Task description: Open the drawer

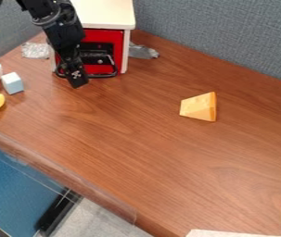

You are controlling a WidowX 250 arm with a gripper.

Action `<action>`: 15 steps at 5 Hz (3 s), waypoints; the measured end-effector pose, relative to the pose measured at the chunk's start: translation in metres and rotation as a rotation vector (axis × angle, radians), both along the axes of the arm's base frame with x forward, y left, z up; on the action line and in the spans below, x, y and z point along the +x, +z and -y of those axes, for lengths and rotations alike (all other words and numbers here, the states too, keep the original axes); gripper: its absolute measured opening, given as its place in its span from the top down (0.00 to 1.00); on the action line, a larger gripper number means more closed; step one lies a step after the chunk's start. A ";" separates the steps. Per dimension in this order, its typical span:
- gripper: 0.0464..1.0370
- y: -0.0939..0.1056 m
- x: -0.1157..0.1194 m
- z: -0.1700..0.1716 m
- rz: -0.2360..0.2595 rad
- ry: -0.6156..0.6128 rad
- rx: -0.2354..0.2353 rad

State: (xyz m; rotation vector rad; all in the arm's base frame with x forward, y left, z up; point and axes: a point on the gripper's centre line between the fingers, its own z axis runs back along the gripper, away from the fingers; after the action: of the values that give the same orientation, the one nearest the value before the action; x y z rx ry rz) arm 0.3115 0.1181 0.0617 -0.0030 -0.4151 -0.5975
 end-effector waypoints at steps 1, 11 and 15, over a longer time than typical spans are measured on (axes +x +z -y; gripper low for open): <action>0.04 -0.007 0.006 -0.002 0.026 -0.002 0.004; 0.77 -0.038 -0.007 0.022 0.015 0.040 -0.022; 0.79 -0.039 -0.043 0.042 0.006 -0.016 -0.025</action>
State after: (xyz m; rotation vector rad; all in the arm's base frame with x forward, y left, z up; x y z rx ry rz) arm 0.2689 0.0762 0.0231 -0.0285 -0.4288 -0.6083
